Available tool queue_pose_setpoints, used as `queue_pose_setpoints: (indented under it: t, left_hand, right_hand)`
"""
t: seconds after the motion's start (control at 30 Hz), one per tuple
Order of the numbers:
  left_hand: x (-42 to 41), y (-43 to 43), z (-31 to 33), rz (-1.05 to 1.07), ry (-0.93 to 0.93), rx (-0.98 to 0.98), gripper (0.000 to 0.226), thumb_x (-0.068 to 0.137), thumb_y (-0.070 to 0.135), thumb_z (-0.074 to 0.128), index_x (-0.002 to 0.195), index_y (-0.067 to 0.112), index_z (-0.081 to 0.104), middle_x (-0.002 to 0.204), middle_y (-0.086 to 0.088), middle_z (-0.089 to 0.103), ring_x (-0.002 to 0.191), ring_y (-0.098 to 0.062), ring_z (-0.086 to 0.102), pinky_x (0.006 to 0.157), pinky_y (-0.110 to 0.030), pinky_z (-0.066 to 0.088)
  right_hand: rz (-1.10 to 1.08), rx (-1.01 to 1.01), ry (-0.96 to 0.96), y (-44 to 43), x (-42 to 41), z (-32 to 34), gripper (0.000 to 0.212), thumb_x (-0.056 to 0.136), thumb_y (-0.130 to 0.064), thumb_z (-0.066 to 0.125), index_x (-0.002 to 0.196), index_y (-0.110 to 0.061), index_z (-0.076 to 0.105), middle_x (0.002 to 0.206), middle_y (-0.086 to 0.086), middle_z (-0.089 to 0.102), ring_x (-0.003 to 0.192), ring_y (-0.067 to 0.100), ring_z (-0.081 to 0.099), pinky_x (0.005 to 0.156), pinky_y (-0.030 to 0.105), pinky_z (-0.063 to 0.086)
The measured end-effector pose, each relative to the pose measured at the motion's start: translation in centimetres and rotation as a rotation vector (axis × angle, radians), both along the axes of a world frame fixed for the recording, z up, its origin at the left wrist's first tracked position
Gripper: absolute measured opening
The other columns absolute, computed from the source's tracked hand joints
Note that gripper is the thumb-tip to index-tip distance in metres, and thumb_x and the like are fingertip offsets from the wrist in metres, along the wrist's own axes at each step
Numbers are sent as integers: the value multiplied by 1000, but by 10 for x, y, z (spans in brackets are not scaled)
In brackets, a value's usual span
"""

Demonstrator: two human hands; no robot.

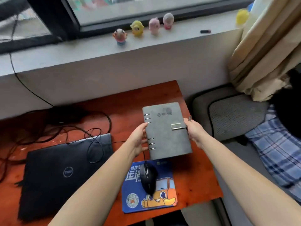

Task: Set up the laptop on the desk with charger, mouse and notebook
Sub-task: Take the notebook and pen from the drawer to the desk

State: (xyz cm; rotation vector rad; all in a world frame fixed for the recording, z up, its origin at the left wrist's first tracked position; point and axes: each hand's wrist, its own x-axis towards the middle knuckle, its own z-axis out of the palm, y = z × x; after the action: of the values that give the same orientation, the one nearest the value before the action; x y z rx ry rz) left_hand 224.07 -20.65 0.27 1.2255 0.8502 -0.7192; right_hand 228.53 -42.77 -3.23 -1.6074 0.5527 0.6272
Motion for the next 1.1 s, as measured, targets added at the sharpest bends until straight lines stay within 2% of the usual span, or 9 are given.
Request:
queue_pose_setpoints:
  t: [0.1, 0.3, 0.5, 0.57, 0.63, 0.73, 0.8, 0.97, 1.1]
  left_hand:
    - [18, -8, -13, -4, 42, -9, 25, 90, 42, 51, 83, 21, 62, 73, 4, 57, 73, -17, 57, 73, -32, 45]
    - [52, -16, -32, 54, 20, 5, 45, 93, 48, 49, 125, 18, 60, 92, 1, 64, 87, -18, 61, 73, -32, 47]
    - [75, -10, -40, 163, -73, -55, 38, 94, 51, 50, 101, 17, 65, 97, -1, 72, 83, -16, 68, 67, -28, 51]
    - [73, -10, -40, 183, -103, -108, 37, 98, 51, 46, 89, 19, 62, 77, 3, 76, 64, -10, 72, 49, -20, 53]
    - [66, -10, -39, 176, -107, -150, 35, 100, 52, 41, 104, 23, 60, 77, 4, 76, 60, -3, 71, 45, -17, 52]
    - [51, -1, -37, 205, -68, -149, 73, 96, 59, 44, 150, 11, 32, 146, -6, 49, 125, -11, 56, 104, -33, 45]
    - [41, 11, -32, 173, -53, -123, 80, 95, 61, 44, 155, 11, 25, 159, -11, 30, 146, -23, 31, 118, -47, 23]
    - [2, 63, -31, -48, -247, 418, 43, 101, 48, 42, 125, 16, 60, 130, -5, 60, 118, -20, 54, 107, -41, 41]
    - [-39, 111, -43, -277, -326, 725, 42, 100, 49, 45, 128, 22, 61, 133, 1, 60, 123, -16, 53, 103, -33, 38]
  right_hand:
    - [11, -52, -1, -7, 18, -24, 37, 106, -31, 44, 129, -12, 65, 126, 9, 69, 115, 29, 66, 104, 50, 50]
    - [51, -74, -49, -2, 53, -35, 36, 107, -30, 42, 135, -16, 60, 131, 2, 65, 120, 20, 61, 109, 43, 46]
    - [151, -136, -97, 6, 81, -40, 40, 106, -33, 42, 142, -18, 53, 140, 1, 57, 130, 20, 51, 118, 43, 35]
    - [181, -164, -100, 8, 83, -41, 39, 106, -34, 42, 137, -16, 56, 137, 6, 59, 129, 24, 53, 116, 45, 37]
    - [185, -199, -97, 11, 79, -40, 37, 105, -36, 41, 129, -15, 60, 131, 10, 63, 125, 28, 56, 113, 47, 40]
    - [114, -275, -109, 15, 63, -32, 34, 103, -37, 40, 98, -16, 65, 103, 10, 67, 101, 32, 60, 98, 38, 48]
    - [88, -384, -138, 17, 49, -20, 34, 101, -39, 38, 78, -21, 55, 83, 3, 62, 85, 26, 56, 83, 34, 44]
    - [-35, -327, -114, 67, 38, 8, 36, 96, -39, 43, 105, -12, 65, 67, 2, 58, 46, 17, 57, 51, 28, 52]
    - [169, -213, -54, 140, 41, 13, 18, 94, -22, 52, 111, -17, 55, 77, 3, 56, 50, 16, 56, 49, 28, 52]
